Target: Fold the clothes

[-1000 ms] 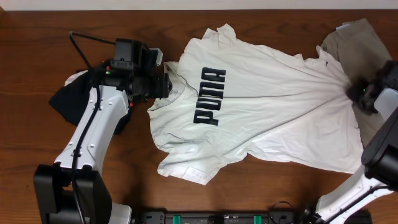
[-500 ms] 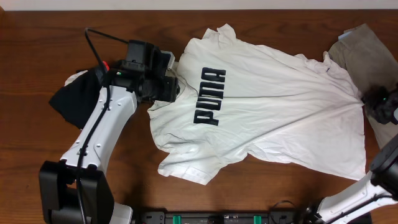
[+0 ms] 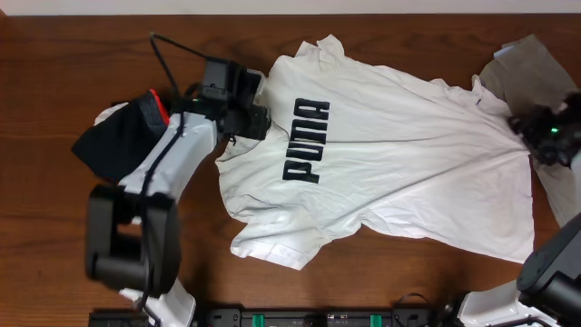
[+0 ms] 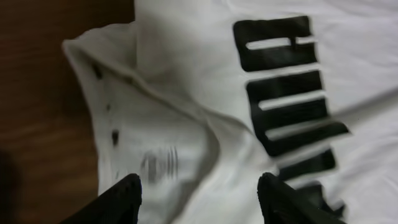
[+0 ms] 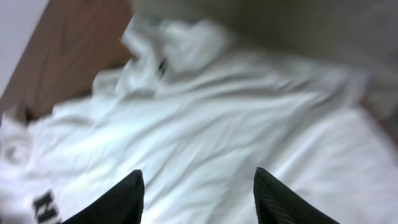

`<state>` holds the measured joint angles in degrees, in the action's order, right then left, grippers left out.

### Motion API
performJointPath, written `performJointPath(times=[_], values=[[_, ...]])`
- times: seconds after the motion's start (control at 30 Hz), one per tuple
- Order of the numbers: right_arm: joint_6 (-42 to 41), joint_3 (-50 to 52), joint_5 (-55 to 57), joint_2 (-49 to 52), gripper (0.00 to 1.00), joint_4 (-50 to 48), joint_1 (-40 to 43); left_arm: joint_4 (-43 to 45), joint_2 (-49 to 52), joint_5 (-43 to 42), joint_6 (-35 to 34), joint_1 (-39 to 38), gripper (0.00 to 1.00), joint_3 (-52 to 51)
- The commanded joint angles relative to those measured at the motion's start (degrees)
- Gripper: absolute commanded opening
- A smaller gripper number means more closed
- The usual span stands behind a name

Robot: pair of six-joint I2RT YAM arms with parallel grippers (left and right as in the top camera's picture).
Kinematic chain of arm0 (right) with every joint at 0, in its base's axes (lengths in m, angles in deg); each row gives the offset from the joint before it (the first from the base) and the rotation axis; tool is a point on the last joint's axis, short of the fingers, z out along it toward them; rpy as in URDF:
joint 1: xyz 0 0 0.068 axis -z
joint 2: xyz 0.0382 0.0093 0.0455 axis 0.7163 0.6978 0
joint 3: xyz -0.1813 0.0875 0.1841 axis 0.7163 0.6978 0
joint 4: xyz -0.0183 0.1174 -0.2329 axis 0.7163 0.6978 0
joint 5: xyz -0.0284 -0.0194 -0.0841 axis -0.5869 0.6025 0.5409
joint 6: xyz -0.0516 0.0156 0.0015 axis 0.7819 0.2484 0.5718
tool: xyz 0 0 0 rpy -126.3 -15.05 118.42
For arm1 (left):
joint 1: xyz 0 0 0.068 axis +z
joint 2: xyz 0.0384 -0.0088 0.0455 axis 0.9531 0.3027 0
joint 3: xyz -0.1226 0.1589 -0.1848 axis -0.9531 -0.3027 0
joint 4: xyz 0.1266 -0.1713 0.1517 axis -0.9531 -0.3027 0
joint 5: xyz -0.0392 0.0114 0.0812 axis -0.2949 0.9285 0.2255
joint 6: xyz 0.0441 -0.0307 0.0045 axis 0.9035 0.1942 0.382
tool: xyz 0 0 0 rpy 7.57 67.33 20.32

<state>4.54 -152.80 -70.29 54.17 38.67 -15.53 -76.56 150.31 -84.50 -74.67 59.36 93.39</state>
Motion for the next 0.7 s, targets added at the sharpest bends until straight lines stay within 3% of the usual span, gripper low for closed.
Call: performJointPath(times=[0.0,0.1,0.17,0.43,0.5,0.67], values=[[2.7,0.1,-1.8,-1.1,0.55,1.9,-3.7,2.7,4.5,0.3,0.7,-1.3,0.61,0.8],[4.3,0.1,-1.7,-1.1,0.55,4.0,-6.3,6.1,7.5,0.4,0.8,-1.7,0.54,0.8],[4.4,0.1,-1.8,-1.1,0.55,4.9,-7.5,7.6,9.2,2.0,0.4,-1.6,0.45,0.8],[4.4,0.1,-1.7,-1.1,0.54,6.1,-8.9,5.7,12.4,22.9,-6.0,-0.9,0.08,0.8],[4.4,0.1,-1.8,-1.1,0.54,6.6,-8.9,4.7,12.5,28.2,-9.4,0.3,0.06,0.8],[5.3,0.1,0.1,-1.1,0.54,8.7,-8.9,4.4,12.5,29.0,-12.2,4.6,0.06,0.8]])
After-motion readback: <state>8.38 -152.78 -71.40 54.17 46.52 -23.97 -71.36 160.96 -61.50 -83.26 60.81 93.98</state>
